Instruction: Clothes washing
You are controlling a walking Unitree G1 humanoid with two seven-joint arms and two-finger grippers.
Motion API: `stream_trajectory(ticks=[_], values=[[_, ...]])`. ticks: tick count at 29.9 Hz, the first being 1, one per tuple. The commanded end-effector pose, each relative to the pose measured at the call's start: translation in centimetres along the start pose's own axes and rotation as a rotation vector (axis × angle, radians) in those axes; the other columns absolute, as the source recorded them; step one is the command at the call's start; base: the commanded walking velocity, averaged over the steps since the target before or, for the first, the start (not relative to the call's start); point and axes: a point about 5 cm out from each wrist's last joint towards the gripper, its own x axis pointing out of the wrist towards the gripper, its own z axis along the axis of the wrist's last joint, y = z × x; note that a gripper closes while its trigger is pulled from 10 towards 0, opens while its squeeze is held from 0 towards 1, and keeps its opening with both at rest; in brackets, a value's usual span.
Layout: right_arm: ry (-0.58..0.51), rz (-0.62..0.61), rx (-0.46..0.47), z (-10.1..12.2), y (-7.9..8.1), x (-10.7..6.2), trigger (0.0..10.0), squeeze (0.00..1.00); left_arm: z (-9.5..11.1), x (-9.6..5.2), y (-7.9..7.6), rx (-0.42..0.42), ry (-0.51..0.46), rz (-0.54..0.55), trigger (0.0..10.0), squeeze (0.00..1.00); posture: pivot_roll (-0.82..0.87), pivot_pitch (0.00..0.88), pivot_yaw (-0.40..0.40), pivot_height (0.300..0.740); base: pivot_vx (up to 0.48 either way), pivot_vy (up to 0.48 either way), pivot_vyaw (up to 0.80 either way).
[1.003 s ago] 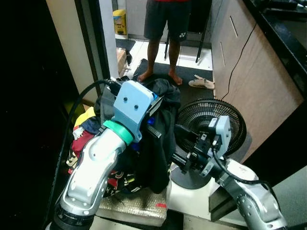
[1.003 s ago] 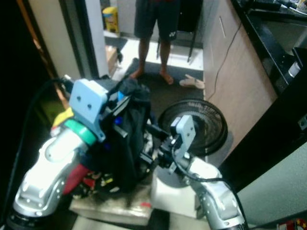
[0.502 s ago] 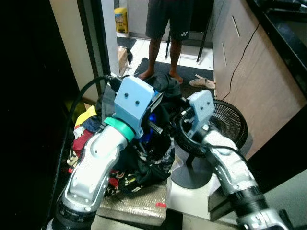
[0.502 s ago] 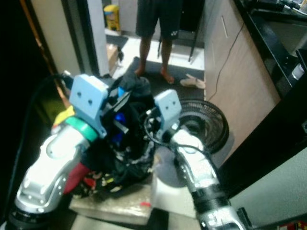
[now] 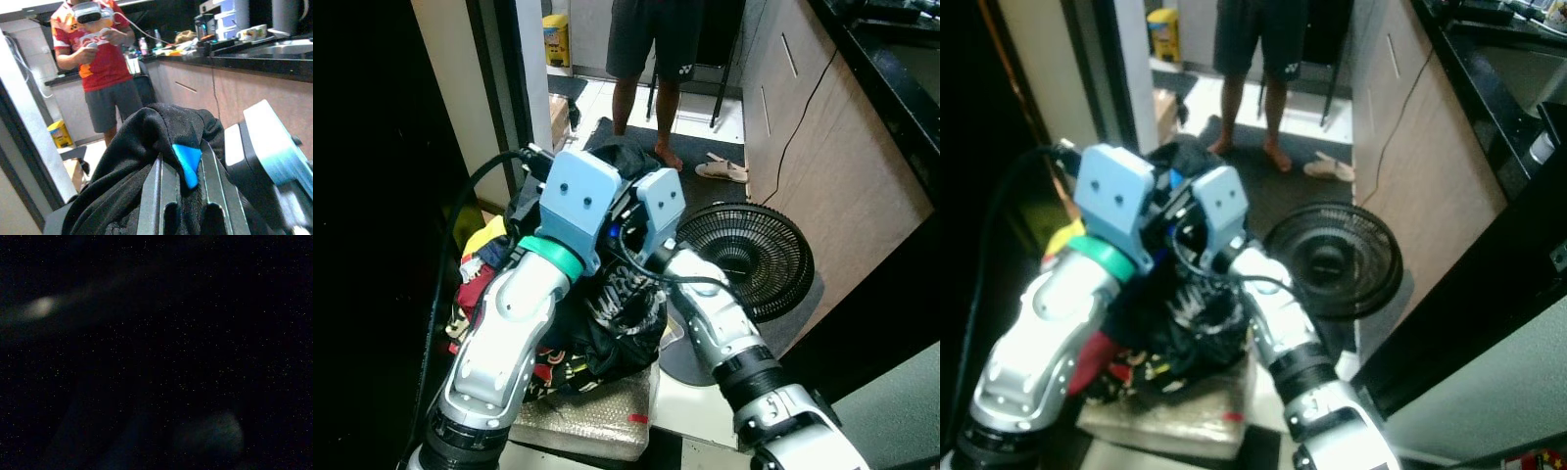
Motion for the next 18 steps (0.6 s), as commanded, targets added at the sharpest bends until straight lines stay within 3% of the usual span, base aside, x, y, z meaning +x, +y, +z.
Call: stream_trajectory(ticks=[1, 18], values=[[0.001, 0.036, 0.012, -0.22, 0.70, 0.28, 0.0, 0.00, 0.17, 0.01, -0.57, -0.010, -0.008, -0.020, 10.0, 0.00, 0.13, 0.124, -0.020, 0.740, 0.000, 0.000, 0.00], [-0.040, 0.038, 0.022, -0.13, 0.20, -0.08, 0.0, 0.00, 0.11, 0.17, -0.67, -0.015, -0.013, -0.019, 10.0, 0.00, 0.11, 0.111, -0.019, 0.740, 0.000, 0.000, 0.00]])
